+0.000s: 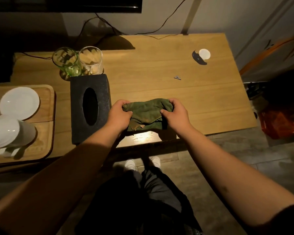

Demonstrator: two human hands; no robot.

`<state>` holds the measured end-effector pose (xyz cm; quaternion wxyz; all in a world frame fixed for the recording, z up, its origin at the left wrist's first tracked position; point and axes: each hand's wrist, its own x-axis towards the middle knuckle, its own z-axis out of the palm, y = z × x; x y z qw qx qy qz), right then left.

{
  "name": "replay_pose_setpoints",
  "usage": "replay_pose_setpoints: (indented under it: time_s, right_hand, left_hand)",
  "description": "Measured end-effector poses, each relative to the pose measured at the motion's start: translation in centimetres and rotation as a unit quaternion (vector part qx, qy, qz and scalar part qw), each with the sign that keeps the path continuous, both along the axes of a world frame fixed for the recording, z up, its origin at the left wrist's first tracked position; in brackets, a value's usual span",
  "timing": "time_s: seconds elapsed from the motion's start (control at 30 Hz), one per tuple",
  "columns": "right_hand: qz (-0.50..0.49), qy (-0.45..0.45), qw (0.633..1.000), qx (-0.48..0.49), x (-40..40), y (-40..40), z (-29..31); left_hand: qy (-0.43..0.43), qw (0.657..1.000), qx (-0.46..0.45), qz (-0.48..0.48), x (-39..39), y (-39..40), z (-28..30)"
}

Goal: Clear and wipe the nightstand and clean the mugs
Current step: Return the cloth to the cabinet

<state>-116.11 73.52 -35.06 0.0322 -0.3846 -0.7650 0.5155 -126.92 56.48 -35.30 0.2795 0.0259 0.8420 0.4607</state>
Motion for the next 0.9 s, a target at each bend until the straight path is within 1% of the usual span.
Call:
replay_pose_setpoints:
  time_s: [0.2,0.33,0.43,0.57,0.67,0.8,0.9]
  right_hand:
    - [0.019,-0.03,0.999,0.005,-2.3,1.8,-3.2]
    - [0.02,-0.038,0.999,0.023,-2.3,2.5,-4.2]
    - [0.023,-0.054,0.998,0.035,-2.1,3.2,-4.6]
    - [0.041,-0.077,0.995,0.057,-1.8,4.7,-4.0]
    - [0.078,-0.076,0.989,0.102,-1.2,6.0,-3.1]
    - [0.124,-0.092,0.974,0.166,-0.1,7.7,-1.1]
    - [0.145,-0.097,0.961,0.215,1.1,8.7,0.8]
  left_hand:
    - [-0.008,0.999,-0.039,-0.023,-1.6,2.0,-2.1]
    - [-0.022,0.997,-0.064,-0.038,-1.7,2.7,-2.7]
    - [-0.012,0.995,-0.087,-0.043,-1.7,3.2,-2.6]
    - [0.042,0.987,-0.142,-0.067,-1.5,4.0,-1.6]
    - [0.104,0.975,-0.156,-0.121,-1.0,4.8,-0.3]
    - [0.188,0.947,-0.173,-0.193,-0.2,6.5,1.9]
    - [0.23,0.924,-0.195,-0.236,0.4,8.1,3.6]
